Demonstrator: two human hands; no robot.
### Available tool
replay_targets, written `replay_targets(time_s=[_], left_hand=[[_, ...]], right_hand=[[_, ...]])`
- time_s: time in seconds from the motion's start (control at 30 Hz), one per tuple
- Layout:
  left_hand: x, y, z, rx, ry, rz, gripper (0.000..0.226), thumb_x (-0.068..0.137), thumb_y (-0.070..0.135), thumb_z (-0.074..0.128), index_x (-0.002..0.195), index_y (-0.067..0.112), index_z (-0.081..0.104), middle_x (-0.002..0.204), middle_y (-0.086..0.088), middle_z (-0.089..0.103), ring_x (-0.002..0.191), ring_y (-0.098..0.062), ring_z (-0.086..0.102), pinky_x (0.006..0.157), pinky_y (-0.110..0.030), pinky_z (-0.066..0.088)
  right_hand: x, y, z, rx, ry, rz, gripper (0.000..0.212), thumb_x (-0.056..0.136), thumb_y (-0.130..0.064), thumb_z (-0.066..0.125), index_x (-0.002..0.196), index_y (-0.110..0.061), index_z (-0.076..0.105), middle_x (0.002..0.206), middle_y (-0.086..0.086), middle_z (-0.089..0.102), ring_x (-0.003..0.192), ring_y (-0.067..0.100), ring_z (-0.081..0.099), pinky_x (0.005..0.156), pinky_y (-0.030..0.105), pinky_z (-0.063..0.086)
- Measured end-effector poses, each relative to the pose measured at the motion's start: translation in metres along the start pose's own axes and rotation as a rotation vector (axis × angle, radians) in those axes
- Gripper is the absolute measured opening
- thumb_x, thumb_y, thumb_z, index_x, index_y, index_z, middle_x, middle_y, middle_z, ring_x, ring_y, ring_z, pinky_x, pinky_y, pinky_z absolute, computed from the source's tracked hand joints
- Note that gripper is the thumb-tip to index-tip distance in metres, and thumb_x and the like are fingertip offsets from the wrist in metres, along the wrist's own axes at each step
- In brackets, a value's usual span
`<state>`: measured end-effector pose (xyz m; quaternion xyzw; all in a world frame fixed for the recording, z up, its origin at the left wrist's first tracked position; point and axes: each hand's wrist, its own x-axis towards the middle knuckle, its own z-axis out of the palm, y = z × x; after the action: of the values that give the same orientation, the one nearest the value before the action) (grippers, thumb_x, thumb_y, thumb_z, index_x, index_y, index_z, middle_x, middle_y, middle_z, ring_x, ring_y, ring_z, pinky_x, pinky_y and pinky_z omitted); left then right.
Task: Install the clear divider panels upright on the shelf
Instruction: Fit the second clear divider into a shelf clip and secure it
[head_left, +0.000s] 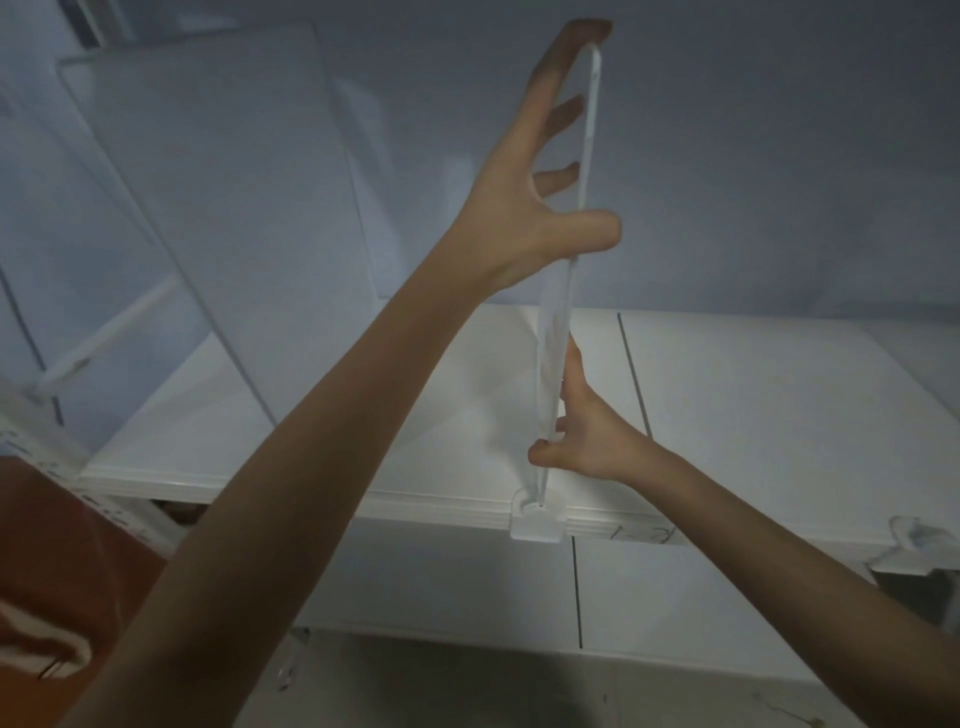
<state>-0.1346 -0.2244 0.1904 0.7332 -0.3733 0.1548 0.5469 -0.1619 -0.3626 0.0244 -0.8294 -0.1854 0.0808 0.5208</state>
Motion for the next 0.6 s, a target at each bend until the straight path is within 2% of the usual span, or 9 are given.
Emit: replay_targets(time_s=[0.1,0.23,0.33,0.4,0.47,0.53,0.6], left_hand=[[-0.001,-0.005,-0.002,0.02,-0.013,0.013,0.097,0.069,-0.002,0.069,0.145,0.011,0.011,0.15,-0.015,0.022,0.132,-0.023,0.034,0.092,-0.015,0.046],[-0.002,-0.003,-0.003,0.015,-0.012,0.023,0.094,0.071,-0.003,0.069,0.139,0.025,0.011,0.151,-0.012,0.021,0.13,-0.019,0.034,0.091,-0.013,0.046],[0.0,0.001,-0.002,-0.006,-0.06,-0.011,0.095,0.07,-0.006,0.068,0.142,0.024,0.015,0.151,-0.008,0.019,0.135,-0.024,0.031,0.1,-0.028,0.046],[0.002,0.005,-0.002,0.004,-0.093,-0.035,0.097,0.071,-0.005,0.069,0.145,0.023,0.013,0.153,-0.006,0.017,0.138,-0.025,0.028,0.101,-0.03,0.045],[0.003,0.008,-0.004,0.022,-0.101,-0.041,0.099,0.074,0.0,0.072,0.147,0.025,0.01,0.155,-0.003,0.013,0.139,-0.022,0.026,0.098,-0.021,0.044],[-0.003,0.009,-0.007,-0.039,-0.1,-0.056,0.103,0.077,0.007,0.075,0.148,0.029,0.004,0.156,-0.004,0.012,0.138,-0.021,0.029,0.094,-0.016,0.047],[-0.02,0.003,-0.011,-0.265,-0.104,-0.147,0.104,0.077,0.015,0.075,0.144,0.044,0.002,0.154,-0.009,0.021,0.129,-0.025,0.045,0.087,-0.032,0.055]], right_hand=[[-0.001,-0.002,0.003,0.006,0.005,-0.004,0.126,0.073,0.005,0.073,0.148,-0.033,-0.021,0.138,-0.022,0.028,0.114,-0.009,0.047,0.073,0.007,0.048],[-0.001,0.0,0.004,0.01,0.031,-0.023,0.126,0.073,0.001,0.076,0.149,-0.037,-0.017,0.144,-0.015,0.028,0.134,0.014,0.038,0.079,0.012,0.05],[-0.004,0.002,0.0,0.047,0.027,-0.016,0.126,0.071,-0.01,0.082,0.148,-0.045,-0.012,0.155,-0.016,0.017,0.145,0.021,0.024,0.095,0.036,0.051],[-0.008,-0.001,-0.004,0.081,0.029,-0.006,0.126,0.069,-0.016,0.085,0.148,-0.046,-0.008,0.157,-0.019,0.012,0.147,0.018,0.021,0.106,0.048,0.043],[-0.014,-0.001,-0.004,0.088,0.035,0.02,0.123,0.067,-0.02,0.086,0.15,-0.045,-0.002,0.157,-0.02,0.013,0.144,0.013,0.024,0.109,0.045,0.04],[-0.025,0.004,-0.001,0.083,0.064,0.053,0.111,0.069,-0.02,0.085,0.15,-0.04,0.011,0.154,-0.015,0.025,0.137,0.008,0.034,0.106,0.034,0.043],[-0.041,0.016,0.007,0.174,0.168,0.064,0.078,0.075,-0.012,0.079,0.139,-0.029,0.038,0.139,-0.006,0.048,0.128,0.014,0.05,0.096,0.026,0.05]])
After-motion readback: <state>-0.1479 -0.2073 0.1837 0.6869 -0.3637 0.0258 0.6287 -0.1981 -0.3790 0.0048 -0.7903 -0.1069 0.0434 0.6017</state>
